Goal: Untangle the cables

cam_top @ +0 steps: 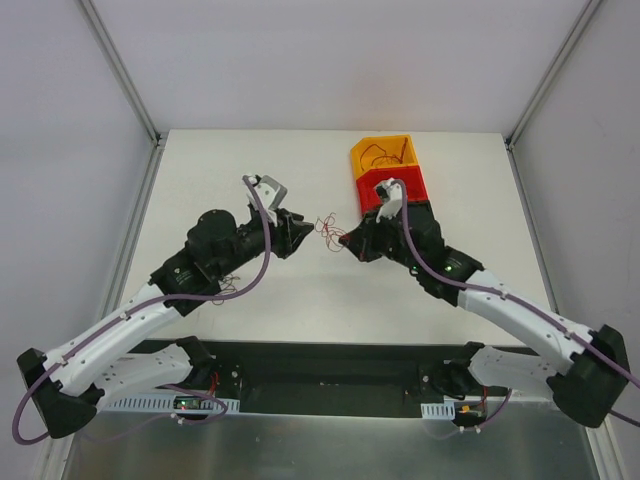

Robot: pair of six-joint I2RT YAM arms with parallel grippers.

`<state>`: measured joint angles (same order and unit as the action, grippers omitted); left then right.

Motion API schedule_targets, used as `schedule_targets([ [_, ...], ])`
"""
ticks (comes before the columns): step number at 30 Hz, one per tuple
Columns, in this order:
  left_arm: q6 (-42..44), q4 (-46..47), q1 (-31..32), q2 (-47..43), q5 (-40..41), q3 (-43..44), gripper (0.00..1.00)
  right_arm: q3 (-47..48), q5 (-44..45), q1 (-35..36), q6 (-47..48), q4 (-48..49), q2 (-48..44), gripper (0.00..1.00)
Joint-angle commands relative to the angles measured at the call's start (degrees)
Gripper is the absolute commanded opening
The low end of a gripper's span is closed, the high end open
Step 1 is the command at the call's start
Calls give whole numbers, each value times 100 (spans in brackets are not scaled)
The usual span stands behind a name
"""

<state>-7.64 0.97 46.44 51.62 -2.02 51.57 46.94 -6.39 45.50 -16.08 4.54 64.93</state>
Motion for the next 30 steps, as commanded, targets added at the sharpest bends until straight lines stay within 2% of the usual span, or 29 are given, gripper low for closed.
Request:
schedule_targets([
  [1,114,158,-3,-353,658,-16,34,457,877,-23,1184,-857,-822,0],
  [5,210,175,-3,-319,283,19,56,500,131,-50,1773,-954,-1131,0],
  [8,263,175,-3,-143,-692,177,71,457,-46,-50,1985,-963,-1324,0],
  [9,246,166,6,-91,-938,221,86,439,-64,-67,2046,-963,-1403,1],
  [11,158,193,6,-20,-1378,274,94,413,-46,-67,2108,-998,-1482,0],
  [13,53,254,6,15,-1669,283,95,413,6,-67,2144,-1086,-1527,0],
  [15,17,298,6,24,-1932,301,86,421,41,-67,2179,-1174,-1579,0],
  [17,-1,298,-3,7,-1951,319,72,413,138,-58,2205,-1235,-1641,0],
  [20,17,342,-3,-125,-1794,257,68,395,313,-58,2258,-1367,-1729,0],
  [24,17,342,-3,-353,-1162,134,91,378,604,-67,2267,-1482,-1834,0],
  [26,8,377,-12,-407,-1151,125,95,378,604,-58,2249,-1473,-1852,0],
  [30,-36,238,-3,-153,-1704,335,93,413,604,-67,2240,-1456,-1773,0],
])
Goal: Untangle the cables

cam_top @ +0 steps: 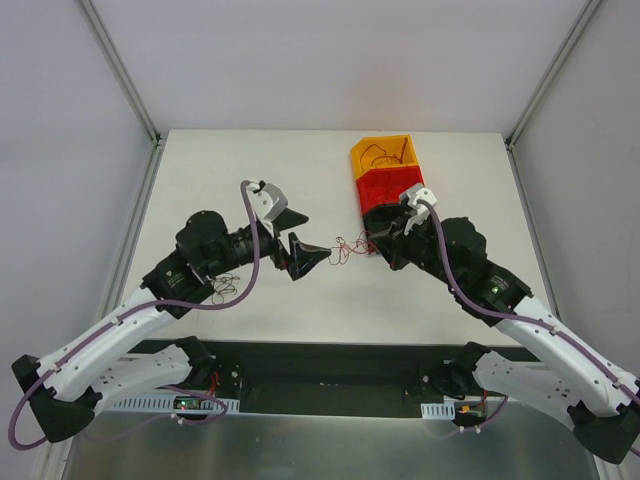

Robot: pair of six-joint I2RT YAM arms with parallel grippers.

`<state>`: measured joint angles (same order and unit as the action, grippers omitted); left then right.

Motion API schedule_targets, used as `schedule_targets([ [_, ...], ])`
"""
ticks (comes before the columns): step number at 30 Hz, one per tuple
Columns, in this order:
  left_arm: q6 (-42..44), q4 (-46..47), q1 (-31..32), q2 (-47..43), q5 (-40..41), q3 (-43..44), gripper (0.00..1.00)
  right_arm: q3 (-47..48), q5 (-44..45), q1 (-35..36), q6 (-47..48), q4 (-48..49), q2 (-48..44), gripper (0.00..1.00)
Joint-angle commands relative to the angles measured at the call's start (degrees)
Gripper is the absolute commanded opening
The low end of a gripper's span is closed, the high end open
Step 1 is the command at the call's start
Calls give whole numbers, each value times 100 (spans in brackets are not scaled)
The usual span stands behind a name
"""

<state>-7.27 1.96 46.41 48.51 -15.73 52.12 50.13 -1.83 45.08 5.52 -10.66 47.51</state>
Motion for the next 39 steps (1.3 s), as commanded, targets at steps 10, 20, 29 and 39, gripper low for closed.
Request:
schedule_targets([
  [10,-319,-169,-1,598,59,527,49,23,464,-17,63,231,-110,0],
  [20,-697,-371,-10,1054,-334,642,48,76,552,-26,142,178,-206,0],
  [29,-846,-258,-88,1538,-1010,712,37,-55,394,-17,-24,353,-391,0],
  [39,-575,-458,-97,1600,-706,800,0,-170,1419,-26,-191,363,-716,0],
])
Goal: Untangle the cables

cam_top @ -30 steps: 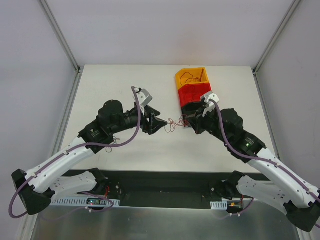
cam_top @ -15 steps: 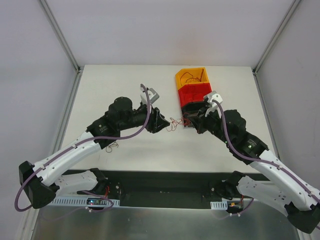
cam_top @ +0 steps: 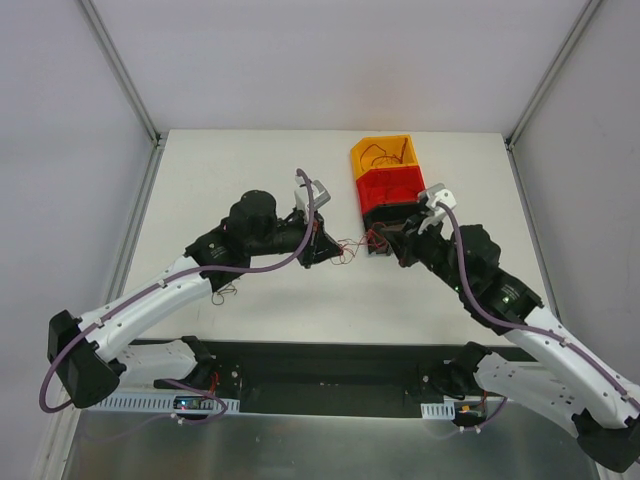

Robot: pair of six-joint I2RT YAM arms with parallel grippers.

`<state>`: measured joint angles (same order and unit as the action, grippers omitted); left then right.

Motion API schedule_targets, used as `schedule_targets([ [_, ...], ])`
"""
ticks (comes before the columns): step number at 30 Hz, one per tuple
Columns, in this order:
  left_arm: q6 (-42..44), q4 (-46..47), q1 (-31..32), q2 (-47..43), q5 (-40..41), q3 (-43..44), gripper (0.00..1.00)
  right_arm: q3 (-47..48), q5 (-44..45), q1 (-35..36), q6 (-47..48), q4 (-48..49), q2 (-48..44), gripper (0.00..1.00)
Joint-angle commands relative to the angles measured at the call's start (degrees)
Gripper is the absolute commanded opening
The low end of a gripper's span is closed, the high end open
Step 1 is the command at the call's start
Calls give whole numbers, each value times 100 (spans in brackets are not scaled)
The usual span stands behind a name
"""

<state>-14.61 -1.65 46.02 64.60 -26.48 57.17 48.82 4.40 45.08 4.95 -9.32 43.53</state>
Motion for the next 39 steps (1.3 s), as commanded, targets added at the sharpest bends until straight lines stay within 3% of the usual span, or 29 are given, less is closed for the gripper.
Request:
schedule_targets([
  [1,221,-151,-58,-96,711,269,0,-48,1164,-26,-170,159,-371,0],
  [7,512,-230,-49,-825,3269,-56,0,-127,3915,-26,-749,-614,-801,0],
  [11,591,-230,-49,-1133,3948,-171,0,-241,4770,-17,-741,-826,-1179,0],
  [23,328,-195,-40,-1599,5284,-382,0,-153,5299,-25,-618,-1010,-1426,0],
  [36,363,-178,-41,-1582,5083,-355,0,48,5202,-34,-618,-1107,-1111,0],
  [39,389,-178,-49,-1538,4934,-329,0,416,5168,-218,-828,-1623,-663,0],
])
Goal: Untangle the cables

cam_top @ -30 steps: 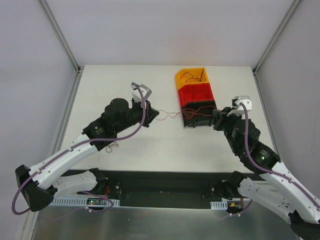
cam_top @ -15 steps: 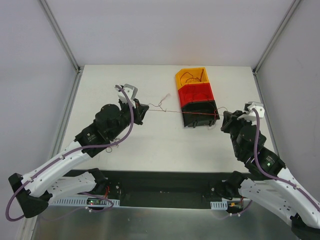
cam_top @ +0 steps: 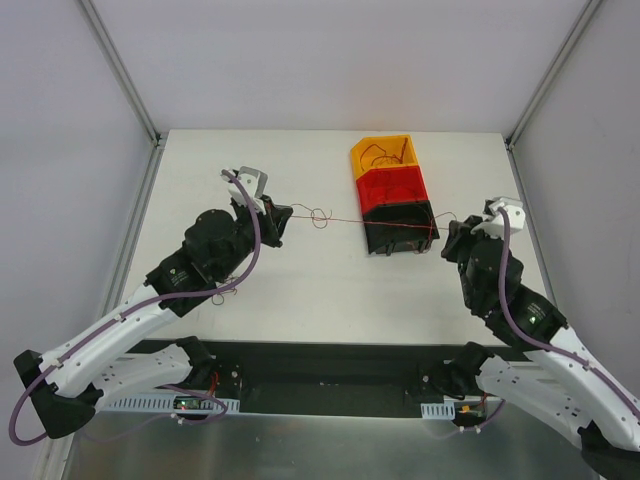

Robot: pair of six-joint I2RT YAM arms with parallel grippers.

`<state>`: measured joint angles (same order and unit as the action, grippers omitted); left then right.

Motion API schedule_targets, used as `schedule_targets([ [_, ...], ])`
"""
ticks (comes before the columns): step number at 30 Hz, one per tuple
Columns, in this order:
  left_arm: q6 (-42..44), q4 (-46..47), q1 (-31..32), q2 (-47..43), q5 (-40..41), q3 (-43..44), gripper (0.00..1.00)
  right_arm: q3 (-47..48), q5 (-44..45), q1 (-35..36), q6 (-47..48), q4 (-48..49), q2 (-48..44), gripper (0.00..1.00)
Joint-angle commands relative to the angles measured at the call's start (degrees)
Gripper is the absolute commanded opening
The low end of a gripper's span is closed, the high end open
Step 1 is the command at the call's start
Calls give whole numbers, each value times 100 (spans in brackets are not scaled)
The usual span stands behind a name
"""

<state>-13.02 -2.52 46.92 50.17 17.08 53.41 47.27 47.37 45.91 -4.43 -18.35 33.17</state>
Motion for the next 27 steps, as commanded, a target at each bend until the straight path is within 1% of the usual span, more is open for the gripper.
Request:
schedule_targets([
  [1,247,-90,-139,-52,420,64,0,704,696,-432,22,-801,514,0],
  [2,299,-90,-130,9,201,108,0,792,372,-564,-14,-811,654,1],
  [3,378,-90,-139,62,-332,152,4,906,-14,-722,-49,-819,786,1],
  [4,431,-90,-139,115,-694,196,10,1020,-383,-907,-32,-802,997,0],
  [6,449,-3,-130,220,-1695,257,22,1319,-1104,-1162,56,-793,1392,1],
  [7,432,32,-139,273,-2073,258,31,1468,-1247,-1268,91,-793,1551,0],
  [8,405,50,-130,335,-2277,284,44,1644,-1387,-1304,108,-793,1726,0],
  [10,361,7,-139,414,-2262,311,64,1995,-1599,-1496,152,-732,1999,0],
  [11,370,-11,-130,414,-2131,302,71,2145,-1678,-1584,153,-697,2114,1],
  [13,414,-64,-130,344,-1859,284,80,2409,-1775,-1760,179,-600,2316,1],
  [15,458,-73,-130,222,-1743,249,84,2664,-1872,-1945,179,-495,2588,0],
  [16,484,-73,-139,160,-1552,240,84,2787,-1890,-2041,214,-451,2711,0],
  [20,519,-82,-130,-7,-1331,205,86,3200,-2030,-2393,258,-284,3168,0],
  [24,502,-82,-139,-51,-1330,197,86,3648,-2197,-2639,319,-108,3555,0],
  [27,449,-81,-130,-25,-1409,205,87,3973,-2338,-2771,407,208,3898,0],
])
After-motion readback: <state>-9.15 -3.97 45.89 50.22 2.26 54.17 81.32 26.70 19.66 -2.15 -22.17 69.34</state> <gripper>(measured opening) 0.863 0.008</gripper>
